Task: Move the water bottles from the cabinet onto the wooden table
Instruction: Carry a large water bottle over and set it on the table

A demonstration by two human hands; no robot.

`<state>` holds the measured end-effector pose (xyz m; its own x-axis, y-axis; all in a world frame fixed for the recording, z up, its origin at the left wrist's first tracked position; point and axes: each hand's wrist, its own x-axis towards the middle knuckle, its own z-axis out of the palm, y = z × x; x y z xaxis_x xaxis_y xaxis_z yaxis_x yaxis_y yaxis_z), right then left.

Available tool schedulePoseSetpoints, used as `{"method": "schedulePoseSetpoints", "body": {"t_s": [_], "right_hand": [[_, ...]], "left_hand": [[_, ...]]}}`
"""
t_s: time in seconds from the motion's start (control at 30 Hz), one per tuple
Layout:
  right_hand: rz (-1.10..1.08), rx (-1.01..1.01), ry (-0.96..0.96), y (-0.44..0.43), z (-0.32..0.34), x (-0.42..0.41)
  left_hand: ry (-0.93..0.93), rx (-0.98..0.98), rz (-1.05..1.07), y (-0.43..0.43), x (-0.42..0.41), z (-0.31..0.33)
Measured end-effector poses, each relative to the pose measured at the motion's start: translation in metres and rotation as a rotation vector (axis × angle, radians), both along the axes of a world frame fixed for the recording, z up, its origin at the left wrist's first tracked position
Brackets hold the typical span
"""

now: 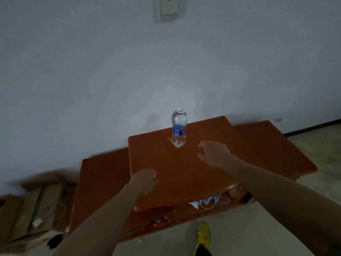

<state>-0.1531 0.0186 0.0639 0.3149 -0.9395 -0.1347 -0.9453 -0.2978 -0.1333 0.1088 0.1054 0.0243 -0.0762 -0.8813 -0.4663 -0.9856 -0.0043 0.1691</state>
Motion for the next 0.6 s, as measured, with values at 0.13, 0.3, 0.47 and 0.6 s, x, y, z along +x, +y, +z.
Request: {"method": "schedulePoseSetpoints", "body": {"t_s": [0.13,0.3,0.47,0.6], "right_hand": [[0.058,-0.063,-0.052,-0.083,0.000,0.020],[0.099,-0.185,-0.130,-0.189,0.002,0.047],[0.126,-0.191,-0.092,-0.267,-0.018,0.078],[0.109,-0.028,-0.064,-0.300,-0.045,0.095]], "left_hand": [[0.014,0.029,0.103,-0.044,0.000,-0.013],[0.042,0.057,0.268,-0.098,-0.006,-0.022],[0.083,0.133,0.370,-0.128,-0.014,-0.038],[0.088,0.150,0.373,-0.155,-0.011,-0.051]]}}
